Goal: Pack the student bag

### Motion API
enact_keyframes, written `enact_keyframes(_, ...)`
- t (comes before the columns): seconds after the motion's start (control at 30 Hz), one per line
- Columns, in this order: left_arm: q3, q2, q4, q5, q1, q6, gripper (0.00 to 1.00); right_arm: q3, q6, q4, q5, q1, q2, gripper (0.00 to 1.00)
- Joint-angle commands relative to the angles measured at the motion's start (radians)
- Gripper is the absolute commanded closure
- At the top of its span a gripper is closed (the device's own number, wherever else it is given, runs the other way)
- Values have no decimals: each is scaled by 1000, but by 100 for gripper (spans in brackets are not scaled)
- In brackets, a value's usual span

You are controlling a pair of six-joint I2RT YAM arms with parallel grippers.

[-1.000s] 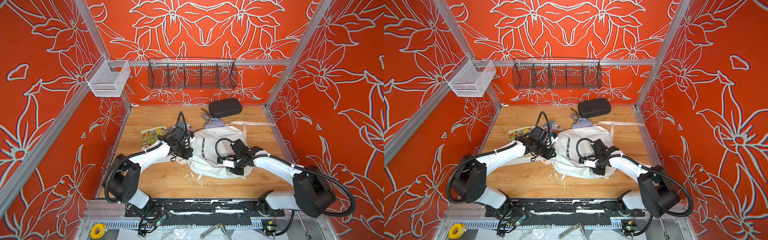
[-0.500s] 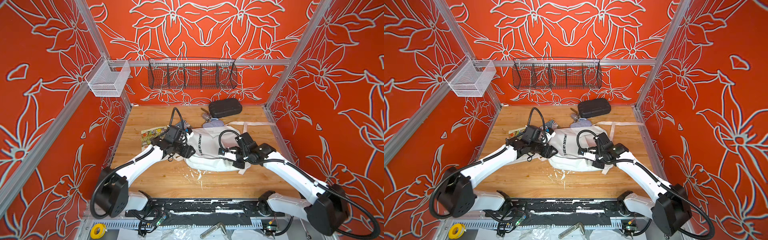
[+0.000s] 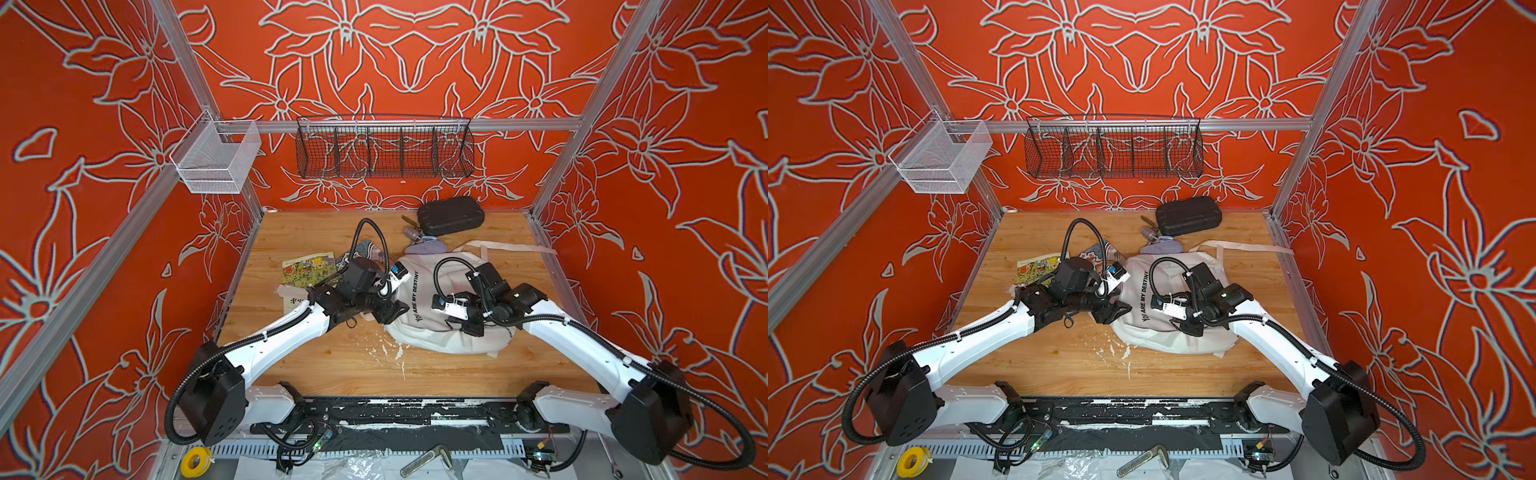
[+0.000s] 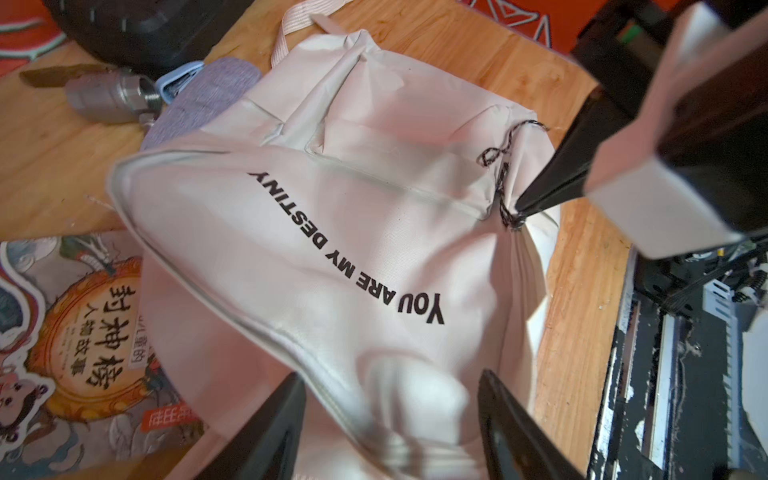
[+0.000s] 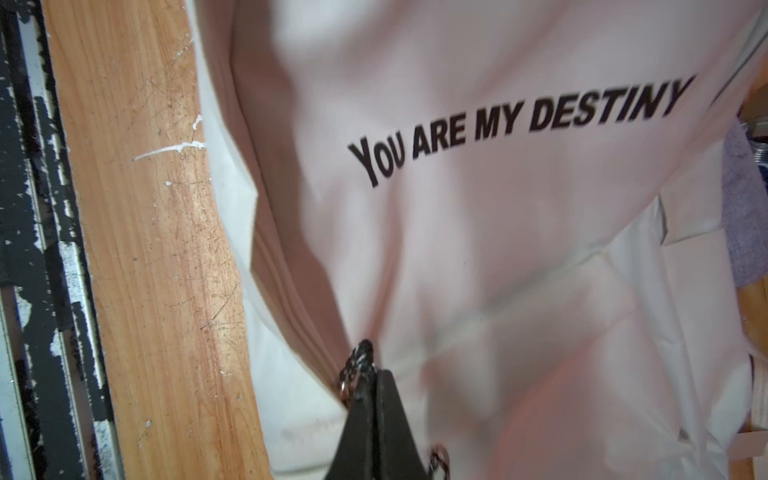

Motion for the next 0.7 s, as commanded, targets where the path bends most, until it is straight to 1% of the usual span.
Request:
enact_keyframes(0.0, -61, -77, 129, 50, -5, 84, 34, -19, 18, 30, -51, 7, 29, 100)
enact_keyframes(0.1, -111, -131, 150, 22, -5, 135, 33, -24, 27, 41, -66, 8, 47, 100)
enact_keyframes(0.23, -157, -182, 153, 13, -5, 178, 33, -22, 54, 60, -44, 7, 35, 100)
enact_keyframes(0.3, -175, -194, 164, 46, -4, 192, 33, -17, 66, 71, -53, 7, 17, 100)
enact_keyframes(0.33, -185, -191, 185, 73, -5, 194, 36, -18, 72, 80, -63, 8, 5, 100)
enact_keyframes(0.37, -194, -182, 212, 99, -4, 184, 39, -20, 79, 89, -74, 8, -6, 100)
enact_keyframes(0.43, -211, -149, 300, 142, -4, 121, 42, -31, 101, 106, -97, 7, -24, 100)
enact_keyframes(0.5, -217, -88, 394, 207, -9, 46, 48, -39, 125, 124, -118, 8, -37, 100)
enact_keyframes(0.53, -210, -57, 422, 224, -16, 17, 50, -42, 134, 133, -120, 7, -40, 100)
enact_keyframes(0.57, -199, -24, 440, 232, -29, 0, 52, -38, 144, 139, -122, 7, -41, 100)
enact_keyframes(0.67, -187, 48, 494, 238, -69, -7, 53, -16, 154, 126, -126, 8, -41, 100)
